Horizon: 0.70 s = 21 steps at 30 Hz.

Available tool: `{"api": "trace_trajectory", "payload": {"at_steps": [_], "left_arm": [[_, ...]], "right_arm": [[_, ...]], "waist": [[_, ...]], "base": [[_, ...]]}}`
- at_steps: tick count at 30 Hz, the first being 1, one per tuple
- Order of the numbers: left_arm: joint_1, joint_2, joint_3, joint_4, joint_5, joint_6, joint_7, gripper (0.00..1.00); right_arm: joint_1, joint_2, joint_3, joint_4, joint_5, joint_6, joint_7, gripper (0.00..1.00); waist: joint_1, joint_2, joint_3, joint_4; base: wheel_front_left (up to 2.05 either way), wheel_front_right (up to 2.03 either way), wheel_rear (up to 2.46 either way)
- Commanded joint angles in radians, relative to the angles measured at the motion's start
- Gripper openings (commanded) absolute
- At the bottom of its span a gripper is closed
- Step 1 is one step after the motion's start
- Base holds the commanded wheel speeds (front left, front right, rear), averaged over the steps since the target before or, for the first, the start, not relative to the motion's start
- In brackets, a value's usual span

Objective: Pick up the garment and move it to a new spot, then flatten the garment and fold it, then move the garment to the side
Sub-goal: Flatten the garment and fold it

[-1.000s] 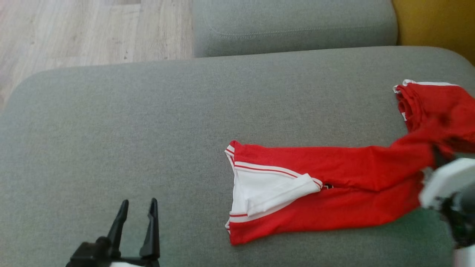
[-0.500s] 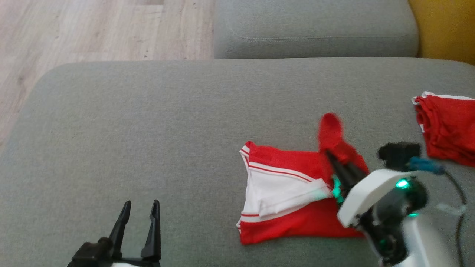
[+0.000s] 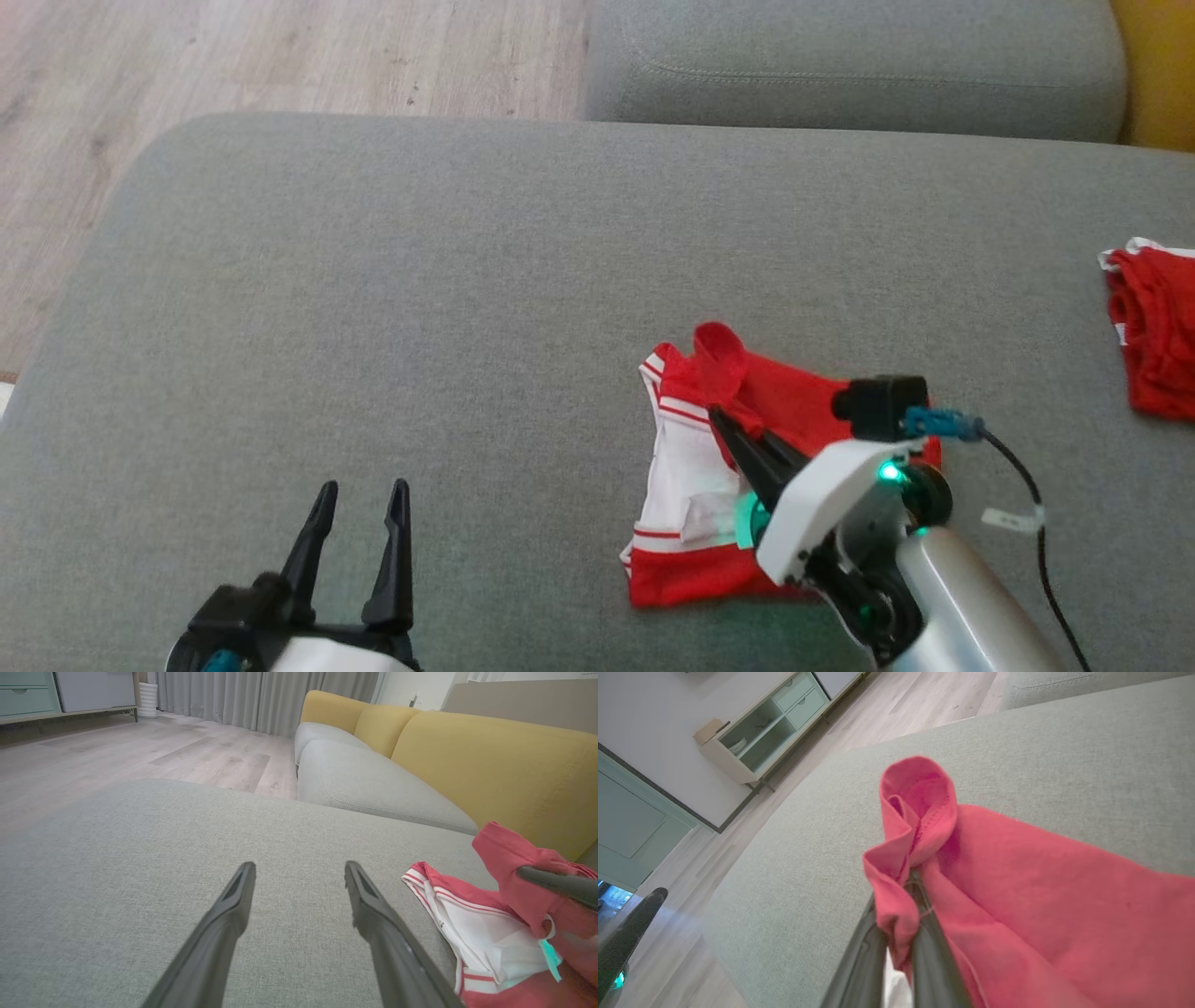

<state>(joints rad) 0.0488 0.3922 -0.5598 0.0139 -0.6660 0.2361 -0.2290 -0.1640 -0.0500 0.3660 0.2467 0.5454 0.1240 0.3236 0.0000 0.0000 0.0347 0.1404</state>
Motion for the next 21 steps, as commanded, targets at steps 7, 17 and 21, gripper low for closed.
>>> {"api": "trace_trajectory", "payload": {"at_steps": [7,17,21], "left_arm": [[-0.063,-0.005,0.019,-0.008,0.011,-0.011,-0.007,1.00],[-0.062,-0.018,0.000,0.003,0.013,-0.017,-0.009,1.00],[-0.064,-0.027,-0.015,0.002,0.017,-0.017,-0.005,1.00]], "right_arm": [[-0.132,0.000,0.074,0.100,0.038,0.007,-0.083,1.00],[-0.172,0.000,0.077,0.098,0.051,0.007,-0.171,1.00],[-0.173,0.000,0.004,0.063,-0.020,0.007,-0.199,1.00]], "waist": [[0.0000,0.0000,0.003,0.015],[0.0000,0.0000,-0.009,-0.006],[0.0000,0.0000,-0.013,-0.021]], "base": [[0.00,0.00,0.00],[0.00,0.00,0.00],[0.00,0.00,0.00]]}}
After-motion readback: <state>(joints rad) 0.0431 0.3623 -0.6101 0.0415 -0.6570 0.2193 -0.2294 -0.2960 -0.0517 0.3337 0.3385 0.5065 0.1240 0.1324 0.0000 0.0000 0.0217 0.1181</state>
